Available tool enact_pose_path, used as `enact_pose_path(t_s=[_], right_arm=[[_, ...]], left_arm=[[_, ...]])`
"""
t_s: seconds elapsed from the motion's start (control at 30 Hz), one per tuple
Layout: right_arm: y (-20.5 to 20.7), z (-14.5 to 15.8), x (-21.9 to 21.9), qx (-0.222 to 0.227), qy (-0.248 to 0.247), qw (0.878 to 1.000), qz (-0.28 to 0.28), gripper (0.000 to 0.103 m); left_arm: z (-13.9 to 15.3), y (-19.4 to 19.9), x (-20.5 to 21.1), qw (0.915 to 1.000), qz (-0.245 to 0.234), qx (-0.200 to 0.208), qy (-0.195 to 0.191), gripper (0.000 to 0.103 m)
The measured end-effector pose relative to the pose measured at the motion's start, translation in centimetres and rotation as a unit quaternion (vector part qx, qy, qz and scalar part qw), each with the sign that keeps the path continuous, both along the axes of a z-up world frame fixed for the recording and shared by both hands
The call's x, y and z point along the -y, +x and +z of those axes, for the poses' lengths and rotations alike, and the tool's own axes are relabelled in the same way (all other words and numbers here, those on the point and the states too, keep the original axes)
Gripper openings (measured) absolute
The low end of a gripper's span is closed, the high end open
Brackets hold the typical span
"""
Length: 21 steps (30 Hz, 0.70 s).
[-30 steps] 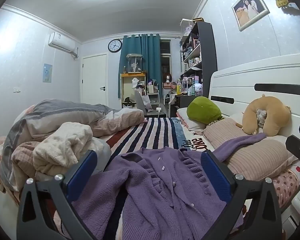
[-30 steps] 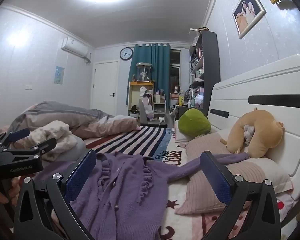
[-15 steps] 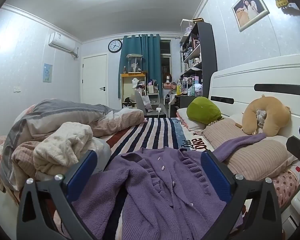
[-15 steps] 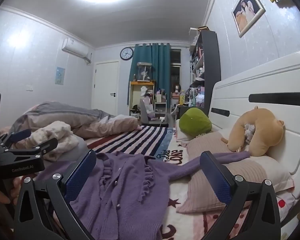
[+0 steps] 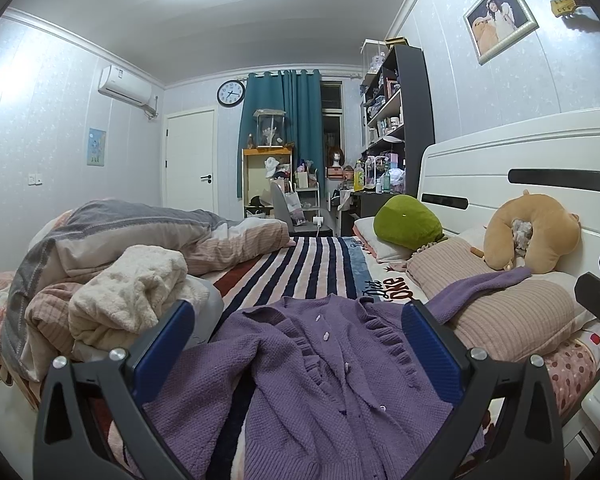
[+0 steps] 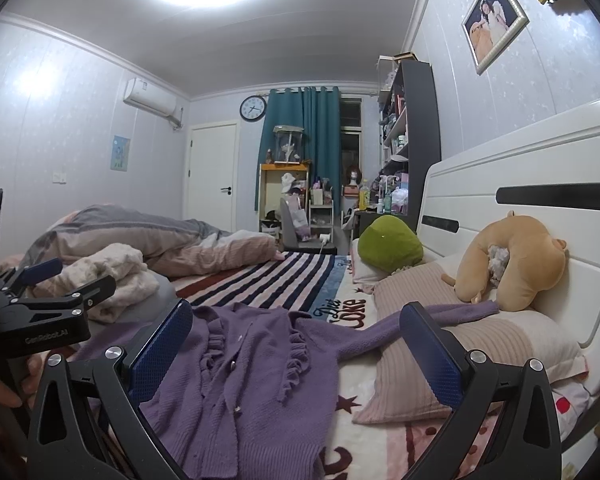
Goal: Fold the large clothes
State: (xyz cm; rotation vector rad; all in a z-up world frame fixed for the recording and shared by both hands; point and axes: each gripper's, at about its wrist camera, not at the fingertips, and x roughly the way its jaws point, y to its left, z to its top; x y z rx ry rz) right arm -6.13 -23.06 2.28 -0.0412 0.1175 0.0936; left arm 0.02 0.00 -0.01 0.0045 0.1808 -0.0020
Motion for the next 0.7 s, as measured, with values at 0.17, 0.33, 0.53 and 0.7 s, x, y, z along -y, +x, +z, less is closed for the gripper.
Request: enact_pose_path(t_s=[0.17,0.33,0.53,0.7], right_arm=[[-0.08,0.02,0.06,0.000,0.001,1.000,0.000,0.103],[-0.16,0.04,0.09,0.000,0.001,1.000,0.000,0.103],[-0.20,0.03,0.10,0.001,0.002,1.000,0.000,0.103],[-0.20,0.03,0.08,0.000,0.002,1.000,0.000,0.103]], left_arm=[[0.00,-0.01,0.00,1.0000,0.000,0.000,0.000,0.102],[0.11,-0.25,-0.04,1.0000,0.000,0.000,0.000,0.102],[0.09,-0.24,-0.03,1.0000,0.000,0.001,0.000,0.102],[0.34,-0.38,-0.13,1.0000,0.000,0.001,0.000,0.102]])
